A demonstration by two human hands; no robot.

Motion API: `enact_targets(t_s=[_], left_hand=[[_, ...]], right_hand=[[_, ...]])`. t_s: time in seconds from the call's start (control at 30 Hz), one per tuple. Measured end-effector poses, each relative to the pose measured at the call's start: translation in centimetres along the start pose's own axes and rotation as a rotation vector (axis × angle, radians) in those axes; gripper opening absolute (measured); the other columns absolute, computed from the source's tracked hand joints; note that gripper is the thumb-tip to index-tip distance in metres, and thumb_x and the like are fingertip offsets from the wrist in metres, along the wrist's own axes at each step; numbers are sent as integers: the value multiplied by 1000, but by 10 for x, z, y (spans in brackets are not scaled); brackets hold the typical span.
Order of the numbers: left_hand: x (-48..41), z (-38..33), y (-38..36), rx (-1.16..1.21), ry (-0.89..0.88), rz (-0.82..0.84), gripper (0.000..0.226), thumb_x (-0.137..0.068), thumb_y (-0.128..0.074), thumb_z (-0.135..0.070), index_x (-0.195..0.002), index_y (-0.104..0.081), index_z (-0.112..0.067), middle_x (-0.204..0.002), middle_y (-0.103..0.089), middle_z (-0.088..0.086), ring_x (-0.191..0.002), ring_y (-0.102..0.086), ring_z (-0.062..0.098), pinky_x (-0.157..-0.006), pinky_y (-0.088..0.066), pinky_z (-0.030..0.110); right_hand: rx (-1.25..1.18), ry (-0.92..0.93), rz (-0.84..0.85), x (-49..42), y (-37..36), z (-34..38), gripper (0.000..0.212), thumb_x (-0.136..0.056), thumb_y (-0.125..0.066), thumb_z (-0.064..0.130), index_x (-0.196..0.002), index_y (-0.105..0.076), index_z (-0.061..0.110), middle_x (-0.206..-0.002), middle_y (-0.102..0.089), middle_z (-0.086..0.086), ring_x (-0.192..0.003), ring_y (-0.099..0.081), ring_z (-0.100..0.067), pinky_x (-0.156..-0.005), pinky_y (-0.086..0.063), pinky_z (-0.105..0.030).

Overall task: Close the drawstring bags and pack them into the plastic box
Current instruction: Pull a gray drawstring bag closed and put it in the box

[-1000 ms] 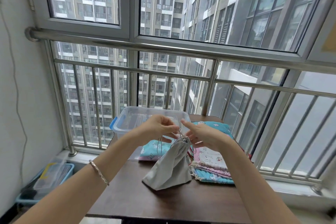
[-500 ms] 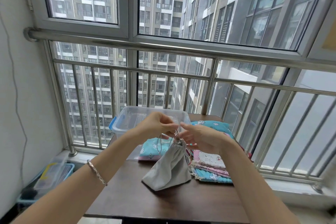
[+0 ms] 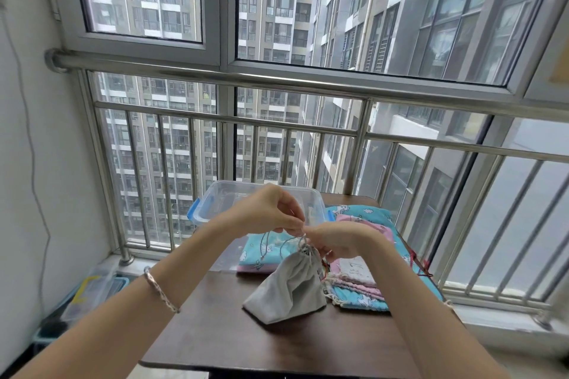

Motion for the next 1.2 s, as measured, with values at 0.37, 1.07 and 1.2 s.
enact_targets(t_s=[0.37, 1.07, 1.2], left_hand=[[3, -6, -3, -106, -60, 58, 11, -82, -74, -9, -92, -73, -5, -80, -75, 6, -73, -70, 12, -71, -55, 25], [18, -6, 12, -291, -148, 101, 17, -84, -70, -3, -96, -74, -14, -88, -75, -4, -83, -71, 7, -82, -58, 27], [18, -5, 13, -511, -175, -43, 15, -84, -72, -12, -95, -75, -22, -87, -74, -10, -77, -68, 0, -76, -56, 22]], right_hand=[[-142, 165, 276, -5, -3, 3, 49, -84, -55, 57, -105, -66, 14, -105, -66, -1, -103, -44, -22, -92, -32, -34], [-690, 535, 20, 6, -11, 2, 27, -95, -57, 13, -113, -67, -4, -121, -63, -23, -111, -59, -42, -110, -35, -56], [-660, 526, 29, 13, -15, 5, 27, -92, -58, 11, -115, -67, 1, -119, -67, -19, -101, -68, -33, -95, -54, -38]])
Point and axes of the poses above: each hand's wrist, its own x-axis away from the middle knuckle, its own y-axis out of the back of the hand, z = x × y, the point moved 3 cm from there along -x, towards the middle knuckle
